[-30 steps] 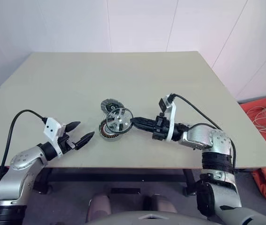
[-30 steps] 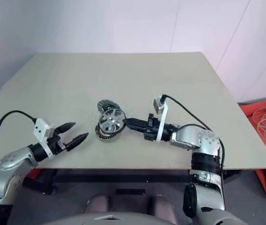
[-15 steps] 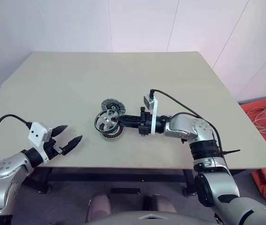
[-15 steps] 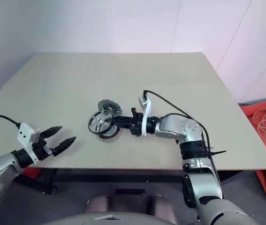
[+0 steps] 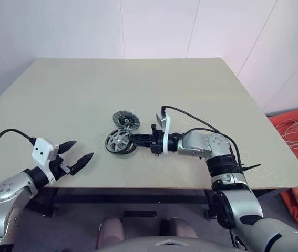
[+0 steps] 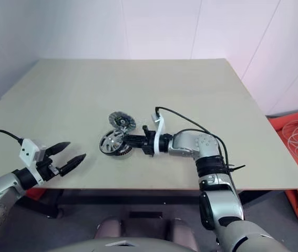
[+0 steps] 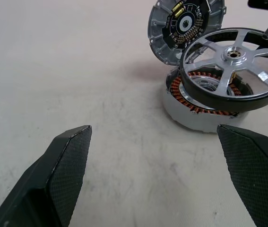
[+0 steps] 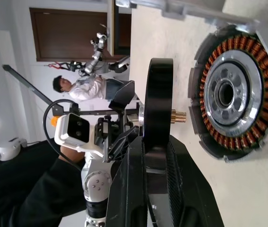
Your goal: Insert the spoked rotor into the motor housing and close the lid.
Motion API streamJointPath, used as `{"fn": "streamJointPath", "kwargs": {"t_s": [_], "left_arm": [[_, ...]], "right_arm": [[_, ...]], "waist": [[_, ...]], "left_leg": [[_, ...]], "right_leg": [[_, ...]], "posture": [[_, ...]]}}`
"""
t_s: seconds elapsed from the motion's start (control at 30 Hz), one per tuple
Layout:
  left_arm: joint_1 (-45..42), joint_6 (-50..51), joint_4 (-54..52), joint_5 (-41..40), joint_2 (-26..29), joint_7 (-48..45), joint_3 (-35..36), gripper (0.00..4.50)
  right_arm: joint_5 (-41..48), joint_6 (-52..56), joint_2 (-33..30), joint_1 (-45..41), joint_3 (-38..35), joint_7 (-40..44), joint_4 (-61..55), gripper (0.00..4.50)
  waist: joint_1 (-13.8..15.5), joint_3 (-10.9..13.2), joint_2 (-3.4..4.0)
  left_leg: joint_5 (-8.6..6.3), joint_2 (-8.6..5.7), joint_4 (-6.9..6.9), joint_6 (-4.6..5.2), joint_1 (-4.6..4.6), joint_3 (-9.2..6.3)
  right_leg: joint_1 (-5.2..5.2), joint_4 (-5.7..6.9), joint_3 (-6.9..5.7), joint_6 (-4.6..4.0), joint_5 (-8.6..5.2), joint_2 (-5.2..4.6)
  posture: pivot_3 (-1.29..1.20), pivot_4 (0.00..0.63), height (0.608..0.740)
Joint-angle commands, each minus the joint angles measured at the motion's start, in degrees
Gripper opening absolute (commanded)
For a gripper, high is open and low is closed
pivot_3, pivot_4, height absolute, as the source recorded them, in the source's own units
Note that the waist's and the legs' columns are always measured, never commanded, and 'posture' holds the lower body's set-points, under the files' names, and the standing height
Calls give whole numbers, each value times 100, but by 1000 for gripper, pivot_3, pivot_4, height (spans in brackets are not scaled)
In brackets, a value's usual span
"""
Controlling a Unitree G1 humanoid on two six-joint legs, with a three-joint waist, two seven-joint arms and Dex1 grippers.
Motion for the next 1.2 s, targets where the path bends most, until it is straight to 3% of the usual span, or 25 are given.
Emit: {"fn": "streamJointPath", "kwargs": {"t_s": [0.03,0.43,1.2], "left_arm": [[-39,5,-243,-94,95,18,174,4500],[-102,19,-246,-80,64,78,101,4500],[-261,6,-168,-36,22,78,-16,4500]], "right_arm": [[-223,-1,105,-227,-238,270,-4,241],[-1336,69,289,-201,-496,905,56,241],[-2422,336,506,-319,-1211,1439,184,241]], "waist": [[-1,0,-1],[1,-1,-1],[0,0,-1]], "left_leg": [[0,0,0,0,1,0],[0,0,1,0,2,0],[1,1,3,-1,12,0]], "right_leg": [[0,0,0,0,0,0],[1,3,0,-1,0,-1],[4,14,1,-3,1,-1]], "posture": [[0,0,740],[0,0,740],[0,0,740]]}}
